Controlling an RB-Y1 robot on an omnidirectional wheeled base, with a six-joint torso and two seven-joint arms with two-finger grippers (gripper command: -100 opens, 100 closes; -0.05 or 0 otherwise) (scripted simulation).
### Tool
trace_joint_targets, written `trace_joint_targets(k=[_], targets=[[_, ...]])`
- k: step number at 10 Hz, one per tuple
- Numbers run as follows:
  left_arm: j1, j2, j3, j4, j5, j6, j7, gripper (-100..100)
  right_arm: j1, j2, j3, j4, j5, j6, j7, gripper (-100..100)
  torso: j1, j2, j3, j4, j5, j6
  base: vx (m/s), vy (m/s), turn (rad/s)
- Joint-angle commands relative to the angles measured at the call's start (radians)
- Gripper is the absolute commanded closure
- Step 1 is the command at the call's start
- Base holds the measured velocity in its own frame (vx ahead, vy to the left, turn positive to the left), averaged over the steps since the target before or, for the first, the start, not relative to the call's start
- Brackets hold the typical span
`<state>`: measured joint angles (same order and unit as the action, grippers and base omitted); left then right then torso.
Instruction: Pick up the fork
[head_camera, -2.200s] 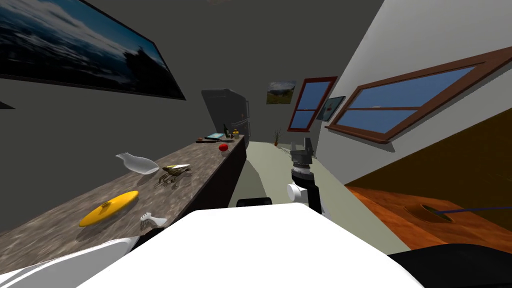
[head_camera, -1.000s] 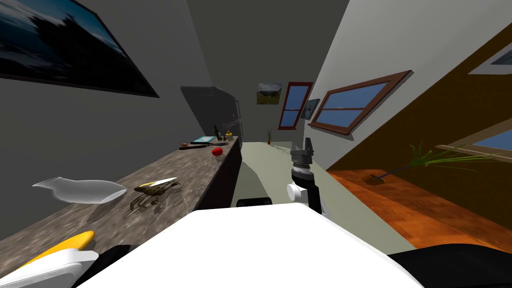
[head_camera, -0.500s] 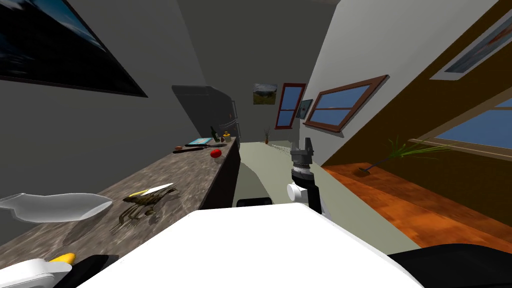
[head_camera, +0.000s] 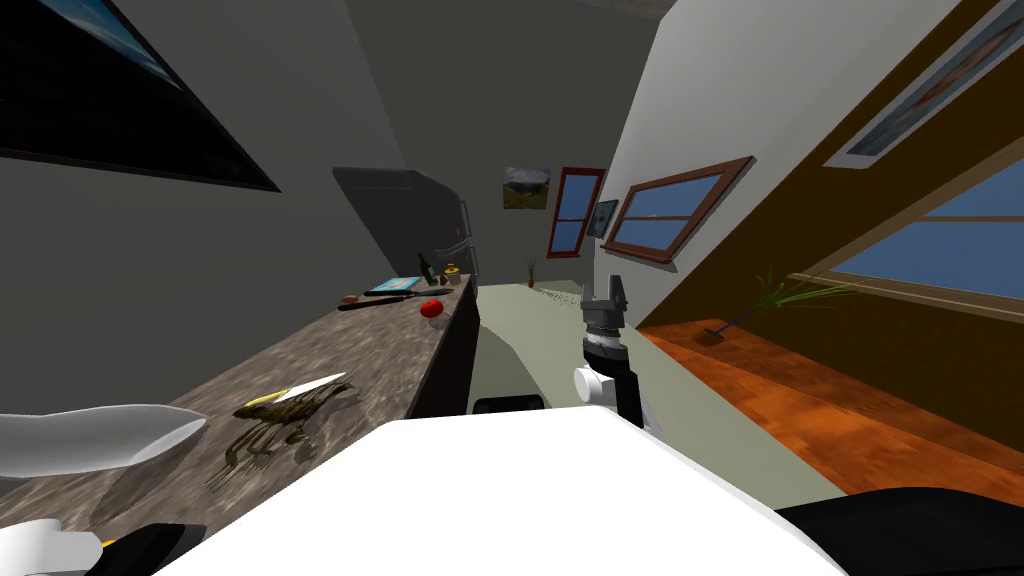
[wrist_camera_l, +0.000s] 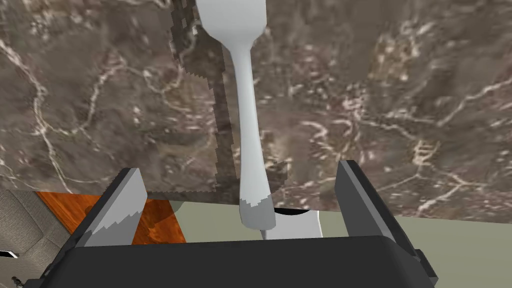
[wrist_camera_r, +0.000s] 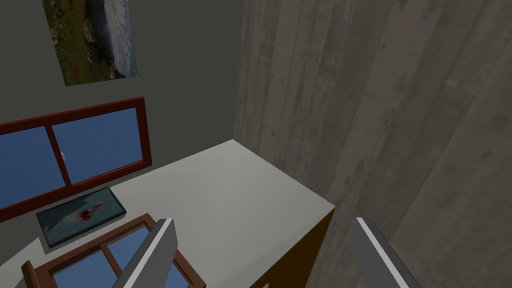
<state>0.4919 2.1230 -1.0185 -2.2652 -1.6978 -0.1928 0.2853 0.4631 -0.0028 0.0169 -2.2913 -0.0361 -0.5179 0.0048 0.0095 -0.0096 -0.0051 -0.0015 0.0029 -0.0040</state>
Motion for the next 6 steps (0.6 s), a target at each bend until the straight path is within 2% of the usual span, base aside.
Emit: trace_joint_targets(k=[1,2,3,6], targets=[[0.0,0.0,0.0,0.0,0.0,0.0,0.0,-100,0.0,0.0,0.0,0.0,0.0,0.0,0.0,0,0.0,0.0,0.0,0.0,0.0,0.0,0.005,0.039,-0.019],[0.0,0.002,-0.001,0.001,0.002,0.002,-0.004,0,0.0,0.0,0.0,0.0,0.0,0.0,0.0,0,-0.003,0.0,0.0,0.0,0.0,0.0,0.001,0.008,0.001],[0.002,-0.026,0.006,0.029,0.009,-0.006,-0.015,-100,0.0,0.0,0.0,0.0,0.0,0.0,0.0,0,-0.005,0.0,0.0,0.0,-0.001,0.0,-0.028,-0.018,-0.049],[0.005,-0.083,0.019,0.085,0.025,-0.021,-0.039,-100,0.0,0.0,0.0,0.0,0.0,0.0,0.0,0,-0.009,0.004,0.002,0.001,-0.002,0.0,-0.058,-0.048,-0.053]])
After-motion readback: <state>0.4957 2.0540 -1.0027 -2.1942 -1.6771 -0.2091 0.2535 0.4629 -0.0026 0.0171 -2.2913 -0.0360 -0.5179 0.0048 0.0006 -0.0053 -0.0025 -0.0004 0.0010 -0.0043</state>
